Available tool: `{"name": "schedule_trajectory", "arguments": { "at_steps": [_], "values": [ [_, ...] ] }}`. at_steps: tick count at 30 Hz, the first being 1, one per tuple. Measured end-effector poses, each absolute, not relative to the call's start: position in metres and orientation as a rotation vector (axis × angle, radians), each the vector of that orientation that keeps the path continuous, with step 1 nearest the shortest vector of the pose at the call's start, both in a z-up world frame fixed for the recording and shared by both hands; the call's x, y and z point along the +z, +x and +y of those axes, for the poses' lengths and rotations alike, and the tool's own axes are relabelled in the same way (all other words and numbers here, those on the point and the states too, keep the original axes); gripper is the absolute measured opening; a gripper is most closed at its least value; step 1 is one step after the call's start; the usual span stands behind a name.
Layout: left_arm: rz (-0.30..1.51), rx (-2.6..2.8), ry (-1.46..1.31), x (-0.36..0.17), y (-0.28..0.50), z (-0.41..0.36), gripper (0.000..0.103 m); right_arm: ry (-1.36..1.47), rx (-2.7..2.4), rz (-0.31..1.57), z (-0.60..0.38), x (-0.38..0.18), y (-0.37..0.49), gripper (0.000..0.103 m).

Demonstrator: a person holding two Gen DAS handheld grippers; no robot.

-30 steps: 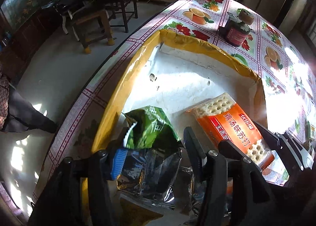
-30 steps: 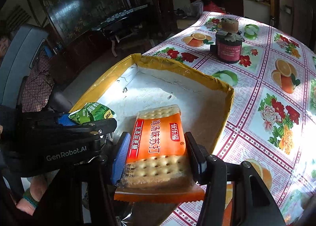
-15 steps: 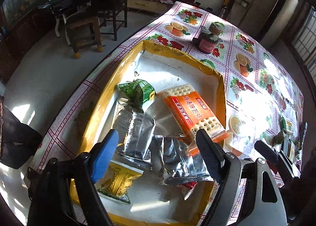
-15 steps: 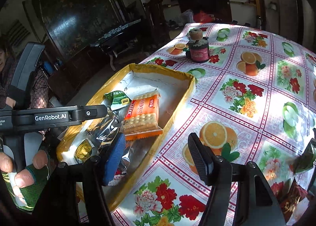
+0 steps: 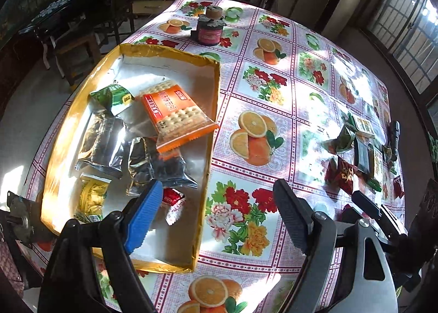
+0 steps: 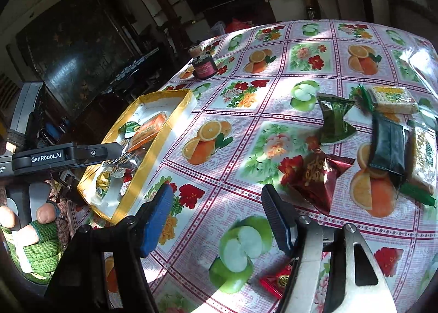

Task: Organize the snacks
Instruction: 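Move both grippers back to the snack pile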

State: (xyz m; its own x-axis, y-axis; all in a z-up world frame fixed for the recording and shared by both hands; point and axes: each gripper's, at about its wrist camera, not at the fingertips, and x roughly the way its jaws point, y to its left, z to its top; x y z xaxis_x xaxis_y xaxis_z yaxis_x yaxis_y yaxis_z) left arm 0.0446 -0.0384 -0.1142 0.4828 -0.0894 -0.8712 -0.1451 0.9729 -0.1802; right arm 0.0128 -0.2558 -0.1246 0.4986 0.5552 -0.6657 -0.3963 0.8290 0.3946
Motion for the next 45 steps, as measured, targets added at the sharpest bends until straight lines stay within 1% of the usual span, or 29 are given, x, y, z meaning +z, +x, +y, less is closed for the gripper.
{"name": "schedule_trajectory", "arguments": {
  "at_steps": [12, 28, 33, 41, 45],
  "values": [
    [1.081, -0.016, -0.171, -0.108, 0.027, -0.085, 0.083, 0.318, 0.531, 0.843, -0.319, -0.126, -0.01, 0.067],
    [1.078, -0.052, -0.142, -0.105, 0.024, -0.113, 0.083, 0.326, 0.494, 0.792, -0.344, -0.114, -0.025, 0.067],
    [1.004, -0.034, -0.142, -0.078, 0.047, -0.113, 0.083, 0.324, 0.488, 0.8, -0.348, -0.116, -0.026, 0.067],
    [0.852, -0.021, -0.158, -0.003, 0.1, -0.109, 0.083, 0.272, 0.444, 0.786, -0.346, -0.102, -0.032, 0.067],
    [0.814, -0.012, -0.164, 0.019, 0.111, -0.107, 0.083, 0.258, 0.425, 0.786, -0.346, -0.1, -0.032, 0.067]
  ]
}}
